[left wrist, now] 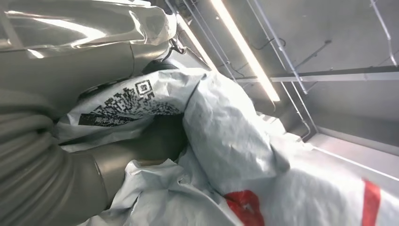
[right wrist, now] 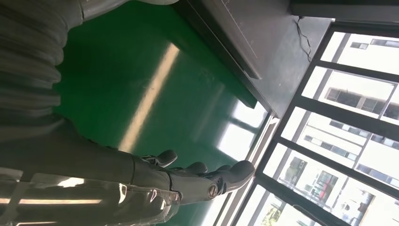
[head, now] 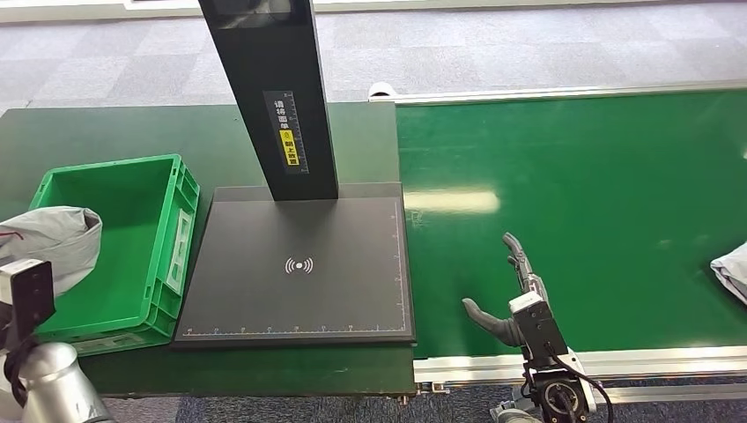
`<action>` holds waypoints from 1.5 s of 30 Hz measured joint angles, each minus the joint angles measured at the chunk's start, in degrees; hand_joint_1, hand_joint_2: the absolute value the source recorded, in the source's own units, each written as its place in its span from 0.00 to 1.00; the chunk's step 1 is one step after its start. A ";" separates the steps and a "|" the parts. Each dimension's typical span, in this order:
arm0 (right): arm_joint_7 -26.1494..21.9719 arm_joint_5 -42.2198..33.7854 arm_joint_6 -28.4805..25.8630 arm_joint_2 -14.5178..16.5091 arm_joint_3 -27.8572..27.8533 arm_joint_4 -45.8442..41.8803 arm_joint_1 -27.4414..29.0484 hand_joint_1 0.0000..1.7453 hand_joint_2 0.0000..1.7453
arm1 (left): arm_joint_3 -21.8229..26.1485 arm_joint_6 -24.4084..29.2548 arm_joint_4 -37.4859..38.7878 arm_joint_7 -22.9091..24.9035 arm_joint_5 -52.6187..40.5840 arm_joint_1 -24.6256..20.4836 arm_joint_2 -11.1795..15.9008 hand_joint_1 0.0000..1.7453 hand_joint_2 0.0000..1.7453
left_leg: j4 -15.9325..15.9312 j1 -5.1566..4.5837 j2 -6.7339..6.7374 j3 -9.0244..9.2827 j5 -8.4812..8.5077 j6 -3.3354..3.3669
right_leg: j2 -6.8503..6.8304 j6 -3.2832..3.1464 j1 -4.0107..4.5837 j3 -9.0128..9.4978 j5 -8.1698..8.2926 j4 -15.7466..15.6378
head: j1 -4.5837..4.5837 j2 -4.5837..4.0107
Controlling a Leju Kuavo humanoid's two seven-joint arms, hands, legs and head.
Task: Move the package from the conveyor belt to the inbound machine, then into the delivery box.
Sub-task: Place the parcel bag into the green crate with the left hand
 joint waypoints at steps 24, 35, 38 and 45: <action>-1.03 -0.42 1.24 -0.04 -0.04 1.83 -3.13 0.00 1.00 | -17.10 -2.56 19.76 6.01 -1.92 -0.31 3.99 0.00 1.00 | 0.00 -0.01 -0.06 -0.01 0.01 -0.01 | -0.02 0.00 -0.01 -0.01 0.01 -0.01 | -0.01 0.00; -2.44 -1.20 0.98 -0.58 0.14 4.19 -4.61 0.00 1.00 | -32.14 -2.78 17.17 5.25 18.78 3.76 6.23 0.00 1.00 | 0.00 0.00 -0.06 -0.02 0.02 -0.01 | -0.05 0.00 -0.01 0.01 0.01 0.01 | 0.00 0.00; -2.53 -1.27 0.96 -0.58 0.23 4.48 -4.63 0.00 1.00 | -33.66 -0.30 13.89 2.33 19.74 4.89 5.93 0.00 1.00 | 0.00 0.00 -0.06 -0.03 0.01 0.00 | -0.05 0.01 -0.01 0.00 0.01 0.00 | 0.00 0.00; -2.66 -1.49 0.89 -0.59 0.30 4.76 -4.69 0.00 1.00 | -34.49 -0.09 7.04 0.26 20.07 6.89 4.60 0.00 1.00 | 0.00 0.00 -0.06 -0.02 0.01 0.00 | -0.04 0.00 0.00 0.00 0.01 0.00 | -0.01 0.00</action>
